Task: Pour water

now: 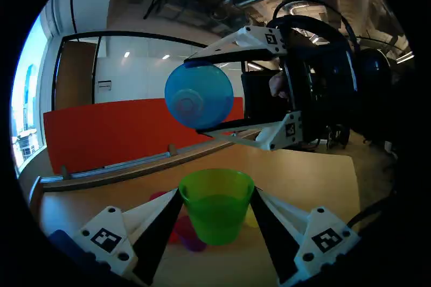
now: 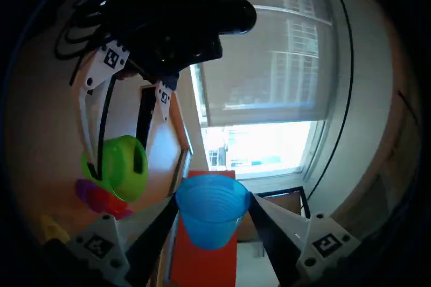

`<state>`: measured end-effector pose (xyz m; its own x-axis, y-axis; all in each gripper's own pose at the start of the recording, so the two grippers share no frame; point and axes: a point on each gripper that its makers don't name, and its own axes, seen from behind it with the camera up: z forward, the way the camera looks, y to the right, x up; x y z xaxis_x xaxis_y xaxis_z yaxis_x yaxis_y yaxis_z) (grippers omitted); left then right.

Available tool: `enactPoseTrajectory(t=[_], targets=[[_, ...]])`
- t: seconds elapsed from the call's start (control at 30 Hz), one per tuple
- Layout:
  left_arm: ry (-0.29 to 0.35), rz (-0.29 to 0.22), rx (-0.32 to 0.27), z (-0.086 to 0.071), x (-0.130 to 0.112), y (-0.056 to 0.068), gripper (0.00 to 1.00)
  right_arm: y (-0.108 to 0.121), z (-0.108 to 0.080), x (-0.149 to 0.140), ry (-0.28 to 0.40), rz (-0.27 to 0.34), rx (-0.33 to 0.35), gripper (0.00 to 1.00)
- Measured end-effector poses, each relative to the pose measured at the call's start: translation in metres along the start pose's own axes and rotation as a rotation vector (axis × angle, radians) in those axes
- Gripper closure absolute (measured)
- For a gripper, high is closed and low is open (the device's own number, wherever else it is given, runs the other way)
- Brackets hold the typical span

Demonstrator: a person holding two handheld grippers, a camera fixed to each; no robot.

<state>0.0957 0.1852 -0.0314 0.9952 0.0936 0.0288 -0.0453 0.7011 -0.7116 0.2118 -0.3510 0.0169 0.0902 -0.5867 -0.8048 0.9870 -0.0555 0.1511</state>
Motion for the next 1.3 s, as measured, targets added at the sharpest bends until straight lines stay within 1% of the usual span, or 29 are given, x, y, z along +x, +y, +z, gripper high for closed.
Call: enactPoseTrajectory(t=[0.17,0.37,0.5,0.6,0.77,0.87,1.07,1.2,1.3], targets=[[-0.003,-0.002,0.0,-0.001,-0.001,0.0,0.14,0.003,-0.001,-0.006,0.0,0.114,-0.021,0.07],[-0.01,0.002,-0.001,-0.001,-0.002,0.0,0.14,0.001,-0.005,-0.017,-0.006,0.301,-0.036,0.07],[-0.011,0.004,-0.002,-0.001,-0.002,0.001,0.13,-0.005,-0.008,-0.024,-0.016,0.446,-0.032,0.07],[-0.013,0.004,-0.002,-0.001,-0.002,0.001,0.14,-0.01,-0.011,-0.029,-0.021,0.54,-0.027,0.07],[-0.015,0.009,-0.001,-0.001,-0.001,0.002,0.14,-0.021,-0.013,-0.036,-0.038,0.664,-0.011,0.07],[-0.016,0.01,-0.001,-0.002,0.0,0.002,0.14,-0.028,-0.015,-0.039,-0.053,0.754,-0.004,0.07],[-0.018,0.013,0.0,-0.004,0.001,0.0,0.13,-0.035,-0.018,-0.051,-0.085,0.969,0.001,0.07],[-0.019,0.017,0.0,-0.004,0.002,0.0,0.13,-0.044,-0.021,-0.058,-0.113,1.129,0.016,0.07],[-0.02,0.016,0.001,-0.004,0.002,0.0,0.14,-0.051,-0.023,-0.061,-0.125,1.233,0.029,0.07]])
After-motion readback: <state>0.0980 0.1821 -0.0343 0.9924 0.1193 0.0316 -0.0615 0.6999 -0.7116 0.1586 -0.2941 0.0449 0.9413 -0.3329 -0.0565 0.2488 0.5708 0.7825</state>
